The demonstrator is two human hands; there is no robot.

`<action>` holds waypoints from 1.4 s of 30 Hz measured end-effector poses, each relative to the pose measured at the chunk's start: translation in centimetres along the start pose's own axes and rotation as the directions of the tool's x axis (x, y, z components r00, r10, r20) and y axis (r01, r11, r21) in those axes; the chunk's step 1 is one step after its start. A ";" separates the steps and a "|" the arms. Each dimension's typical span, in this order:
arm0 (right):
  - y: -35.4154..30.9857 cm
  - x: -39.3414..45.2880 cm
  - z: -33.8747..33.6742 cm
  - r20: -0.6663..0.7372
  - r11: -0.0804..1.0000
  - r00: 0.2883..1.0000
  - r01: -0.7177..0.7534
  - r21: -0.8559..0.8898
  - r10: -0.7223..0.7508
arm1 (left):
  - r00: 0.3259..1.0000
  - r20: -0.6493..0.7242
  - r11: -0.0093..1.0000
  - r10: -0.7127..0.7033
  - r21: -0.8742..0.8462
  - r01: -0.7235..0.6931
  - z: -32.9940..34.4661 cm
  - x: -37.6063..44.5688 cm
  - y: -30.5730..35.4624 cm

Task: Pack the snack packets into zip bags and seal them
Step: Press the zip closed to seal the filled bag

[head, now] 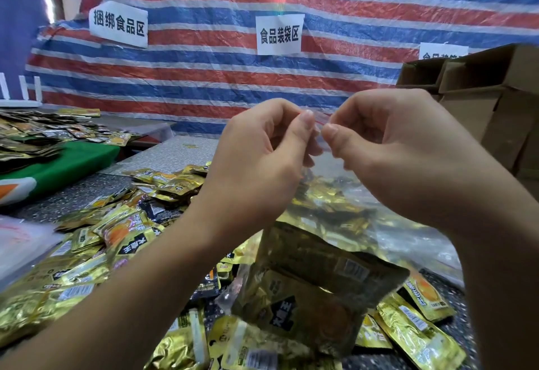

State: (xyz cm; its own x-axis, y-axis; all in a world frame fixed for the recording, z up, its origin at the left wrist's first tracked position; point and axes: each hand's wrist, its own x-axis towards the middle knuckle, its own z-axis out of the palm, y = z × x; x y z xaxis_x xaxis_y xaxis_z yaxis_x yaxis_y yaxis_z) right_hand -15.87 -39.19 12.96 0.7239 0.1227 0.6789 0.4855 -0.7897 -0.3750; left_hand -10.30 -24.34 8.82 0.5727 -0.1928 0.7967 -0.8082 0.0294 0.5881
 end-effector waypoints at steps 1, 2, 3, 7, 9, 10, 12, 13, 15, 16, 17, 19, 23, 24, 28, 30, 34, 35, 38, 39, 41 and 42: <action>-0.1 0.0 0.0 0.009 1.000 1.000 -0.003 0.005 0.003 | 1.000 0.001 1.000 0.008 0.013 -0.008 0.0 0.0 0.0; -0.2 0.0 0.0 0.012 1.000 1.000 -0.004 0.008 0.004 | 1.000 0.002 0.999 0.018 0.027 -0.018 0.0 0.0 0.0; -0.2 -0.1 0.0 0.009 1.000 1.000 -0.001 0.011 0.001 | 0.999 0.001 0.999 0.032 0.044 -0.032 0.0 0.0 0.0; -0.5 -0.1 -0.1 -0.020 0.999 0.999 0.033 0.029 -0.032 | 0.996 -0.017 0.992 0.091 0.085 -0.089 0.1 -0.1 0.2; -0.6 -0.3 -0.2 -0.024 0.998 0.998 0.052 0.032 -0.052 | 0.995 -0.024 0.991 0.100 0.091 -0.098 0.1 -0.1 0.4; -0.6 -0.3 -0.3 -0.025 0.998 0.998 0.061 0.026 -0.060 | 0.995 -0.028 0.992 0.099 0.082 -0.096 0.0 -0.1 0.6; -0.7 -0.5 -0.6 -0.031 0.997 0.996 0.081 0.002 -0.081 | 0.994 -0.042 0.994 0.096 0.051 -0.094 0.1 -0.2 0.9; -0.7 -0.5 -0.6 -0.040 0.995 0.995 0.094 -0.015 -0.095 | 0.994 -0.052 0.995 0.098 0.036 -0.097 0.1 -0.3 1.1; -0.8 -0.7 -0.7 -0.069 0.992 0.990 0.121 -0.048 -0.124 | 0.992 -0.069 0.994 0.108 0.007 -0.108 0.2 -0.4 1.5; -0.9 -0.7 -0.7 -0.081 0.990 0.988 0.130 -0.059 -0.135 | 0.991 -0.072 0.994 0.110 -0.007 -0.111 0.2 -0.4 1.6; -0.9 -0.7 -0.7 -0.090 0.988 0.986 0.136 -0.068 -0.142 | 0.992 -0.072 0.994 0.107 -0.019 -0.109 0.2 -0.4 1.7; -1.1 -0.6 -0.5 -0.104 0.987 0.983 0.145 -0.066 -0.152 | 0.993 -0.071 0.995 0.089 -0.039 -0.092 0.0 -0.4 1.8; -1.1 -0.5 -0.4 -0.103 0.989 0.984 0.140 -0.036 -0.143 | 0.995 -0.080 0.996 0.060 -0.061 -0.065 -0.1 -0.3 1.8; -1.0 -0.5 -0.4 -0.098 0.990 0.986 0.134 -0.038 -0.137 | 0.995 -0.081 0.996 0.062 -0.052 -0.066 -0.1 -0.3 1.8; -1.0 -0.6 -0.5 -0.099 0.989 0.985 0.132 -0.070 -0.139 | 0.993 -0.085 0.996 0.080 -0.021 -0.082 -0.1 -0.3 1.7; -1.1 -0.7 -0.5 -0.100 0.989 0.985 0.136 -0.065 -0.142 | 0.992 -0.088 0.996 0.087 -0.012 -0.088 -0.1 -0.3 1.7; -1.1 -0.7 -0.5 -0.094 0.988 0.984 0.144 -0.062 -0.150 | 0.992 -0.090 0.996 0.094 -0.006 -0.094 -0.1 -0.3 1.6; -1.1 -0.7 -0.5 -0.089 0.988 0.985 0.141 -0.055 -0.146 | 0.992 -0.088 0.996 0.092 -0.010 -0.094 -0.1 -0.3 1.5; -1.1 -0.6 -0.5 -0.069 0.992 0.990 0.123 -0.031 -0.125 | 0.993 -0.080 0.996 0.089 -0.007 -0.090 -0.2 -0.2 1.4; -1.1 -0.6 -0.5 -0.068 0.992 0.990 0.121 -0.025 -0.122 | 0.993 -0.079 0.996 0.091 0.000 -0.092 -0.2 -0.2 1.4; -1.1 -0.5 -0.5 -0.073 0.992 0.990 0.122 -0.021 -0.123 | 0.991 -0.079 0.995 0.103 0.014 -0.103 -0.2 -0.3 1.3; -1.0 -0.5 -0.5 -0.077 0.992 0.989 0.124 -0.021 -0.125 | 0.991 -0.079 0.994 0.112 0.026 -0.110 -0.2 -0.3 1.3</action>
State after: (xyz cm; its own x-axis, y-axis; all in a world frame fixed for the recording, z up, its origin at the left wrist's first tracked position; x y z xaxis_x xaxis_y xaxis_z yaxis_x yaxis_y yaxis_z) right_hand -16.98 -38.72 13.30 0.6176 0.1742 0.7670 0.5614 -0.7806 -0.2747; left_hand -11.49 -24.09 9.39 0.4878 -0.1100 0.8660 -0.8697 0.0247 0.4930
